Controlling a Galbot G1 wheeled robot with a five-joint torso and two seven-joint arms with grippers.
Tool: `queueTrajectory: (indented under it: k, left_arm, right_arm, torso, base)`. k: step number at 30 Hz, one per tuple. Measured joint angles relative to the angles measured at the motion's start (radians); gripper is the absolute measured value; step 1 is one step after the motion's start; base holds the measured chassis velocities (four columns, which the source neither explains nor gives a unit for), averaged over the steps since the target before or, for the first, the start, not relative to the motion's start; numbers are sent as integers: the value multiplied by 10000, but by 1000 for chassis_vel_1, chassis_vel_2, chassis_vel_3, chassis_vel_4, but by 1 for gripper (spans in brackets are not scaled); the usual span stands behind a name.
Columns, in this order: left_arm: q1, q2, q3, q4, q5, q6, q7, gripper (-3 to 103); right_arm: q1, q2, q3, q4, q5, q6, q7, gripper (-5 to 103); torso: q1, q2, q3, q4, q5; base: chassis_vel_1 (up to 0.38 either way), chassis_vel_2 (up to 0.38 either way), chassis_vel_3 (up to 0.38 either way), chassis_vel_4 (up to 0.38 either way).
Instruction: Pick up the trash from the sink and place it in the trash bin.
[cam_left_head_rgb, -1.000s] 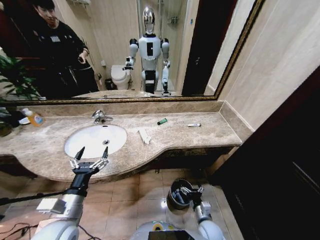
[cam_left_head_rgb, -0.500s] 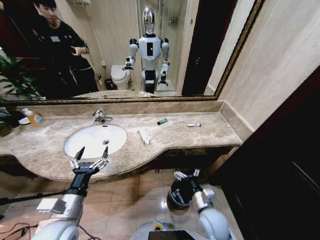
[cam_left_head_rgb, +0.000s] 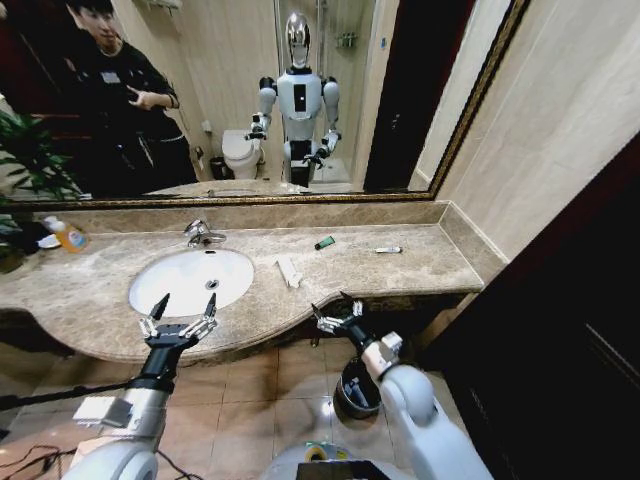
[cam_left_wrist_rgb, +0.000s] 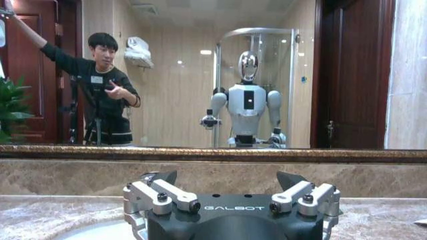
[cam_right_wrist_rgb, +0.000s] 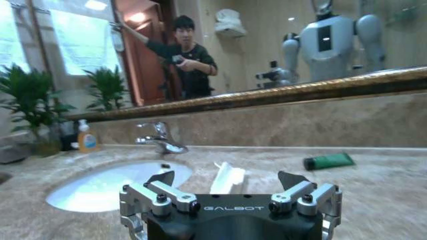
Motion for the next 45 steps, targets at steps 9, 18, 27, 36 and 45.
queueTrajectory:
  k: [9, 18, 27, 36, 45]
  left_arm:
    - [0, 0, 0, 0, 0, 0, -1, 100]
    - [0, 0, 0, 0, 0, 0, 0, 100]
    - [0, 0, 0, 0, 0, 0, 0, 100]
    - [0, 0, 0, 0, 0, 0, -1, 100]
    - [0, 0, 0, 0, 0, 0, -1, 100]
  right_arm:
    - [1744, 127, -250, -1348, 609, -768, -388, 100]
    - [2999, 827, -1295, -2471, 919, -1652, 898, 100]
    - [3355, 1408, -1290, -3694, 456, -1295, 1890, 100]
    - [3425, 1748, -1125, -4243, 188, -995, 1928, 93]
    - [3482, 2044, -976, -4713, -452, -703, 1472, 61]
  torso:
    - [0, 0, 0, -1, 1]
    - [-1, 0, -1, 0, 0]
    - [-1, -1, 0, 0, 1]
    - [-2, -1, -1, -1, 1]
    - [-1, 0, -1, -1, 2]
  base:
    - [0, 0, 0, 0]
    - [0, 0, 0, 0]
    - [0, 0, 0, 0]
    - [0, 0, 0, 0]
    - [0, 0, 0, 0]
